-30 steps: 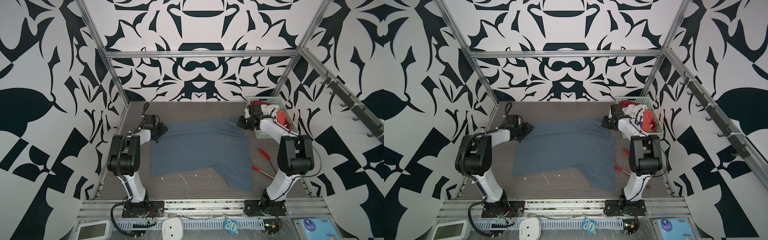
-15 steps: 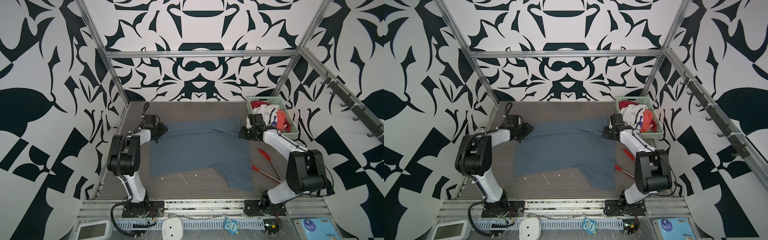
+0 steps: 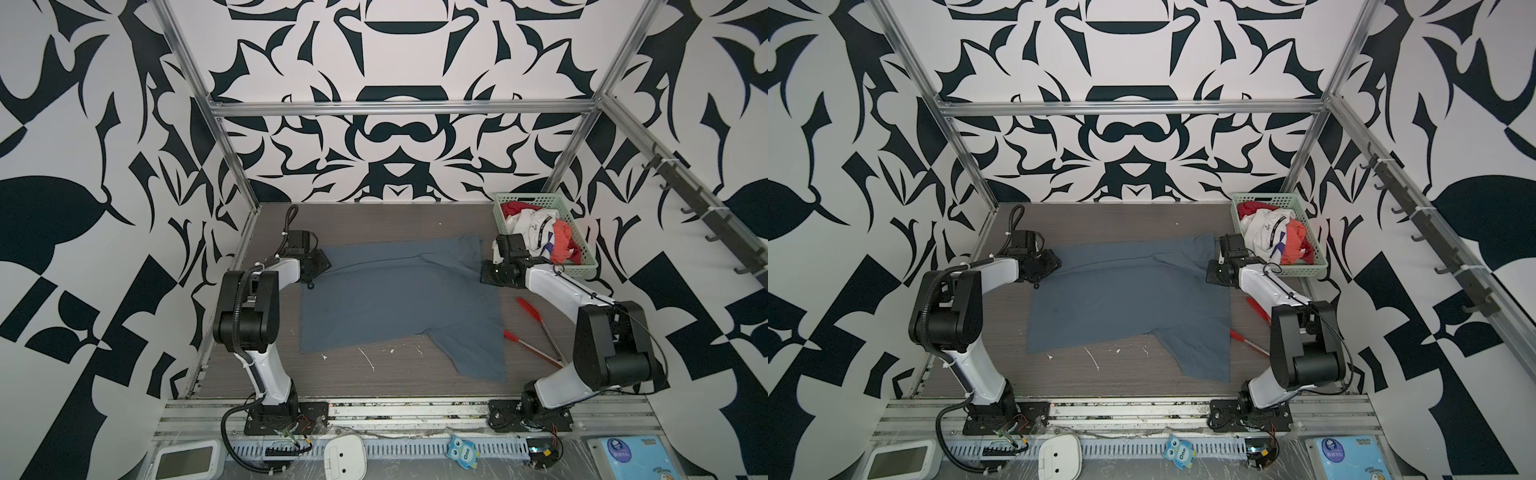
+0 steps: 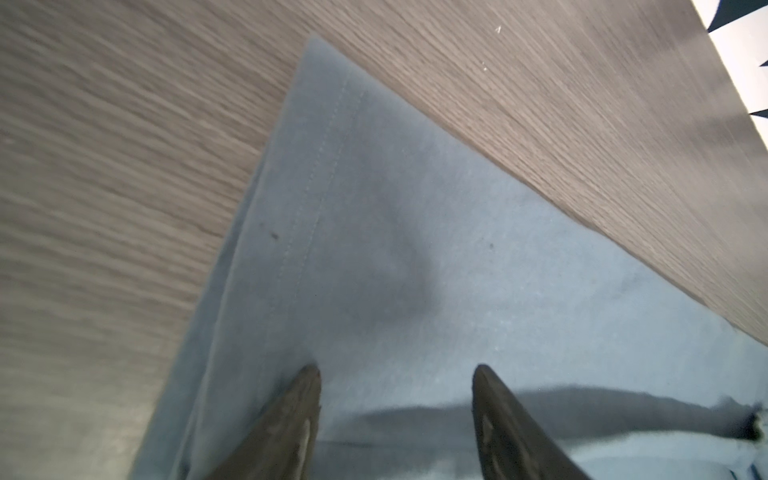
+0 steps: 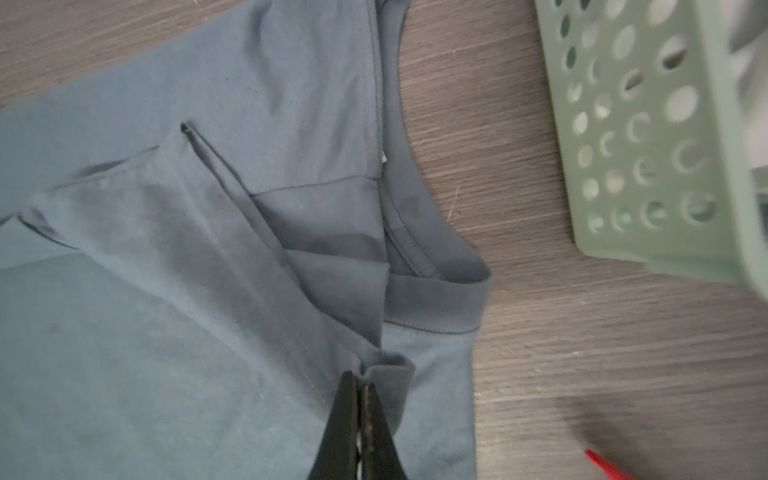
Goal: Fold and stack the t-shirts
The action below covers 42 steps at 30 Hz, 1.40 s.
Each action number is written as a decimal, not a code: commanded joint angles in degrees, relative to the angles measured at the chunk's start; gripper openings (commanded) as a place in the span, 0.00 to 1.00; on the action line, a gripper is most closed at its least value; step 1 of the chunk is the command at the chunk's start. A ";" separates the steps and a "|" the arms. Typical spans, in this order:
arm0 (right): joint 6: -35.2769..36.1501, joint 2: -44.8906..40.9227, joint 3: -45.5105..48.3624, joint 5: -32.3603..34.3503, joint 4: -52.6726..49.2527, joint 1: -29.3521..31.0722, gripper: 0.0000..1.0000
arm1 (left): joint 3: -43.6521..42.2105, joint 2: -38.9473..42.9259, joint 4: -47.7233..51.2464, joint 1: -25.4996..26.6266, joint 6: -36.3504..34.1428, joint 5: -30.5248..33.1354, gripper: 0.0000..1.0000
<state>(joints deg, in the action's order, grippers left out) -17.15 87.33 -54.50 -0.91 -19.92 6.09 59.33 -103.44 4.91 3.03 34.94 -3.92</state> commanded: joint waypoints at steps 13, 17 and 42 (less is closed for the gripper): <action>1.69 -1.01 4.25 2.27 2.48 -0.02 0.00 | 1.50 1.52 -3.15 -0.13 7.07 -7.46 0.61; 0.65 -2.44 5.44 2.25 2.24 0.02 0.00 | 1.67 2.09 -3.12 0.05 6.55 -7.77 0.61; -6.10 11.17 -10.42 -13.41 8.83 4.12 0.43 | 0.26 3.31 -3.37 1.46 6.85 -7.22 0.61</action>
<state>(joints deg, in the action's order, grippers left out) -22.63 94.96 -61.60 -9.41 -13.65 9.02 60.60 -101.58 1.54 4.27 41.17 -11.57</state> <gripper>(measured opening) 0.421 0.609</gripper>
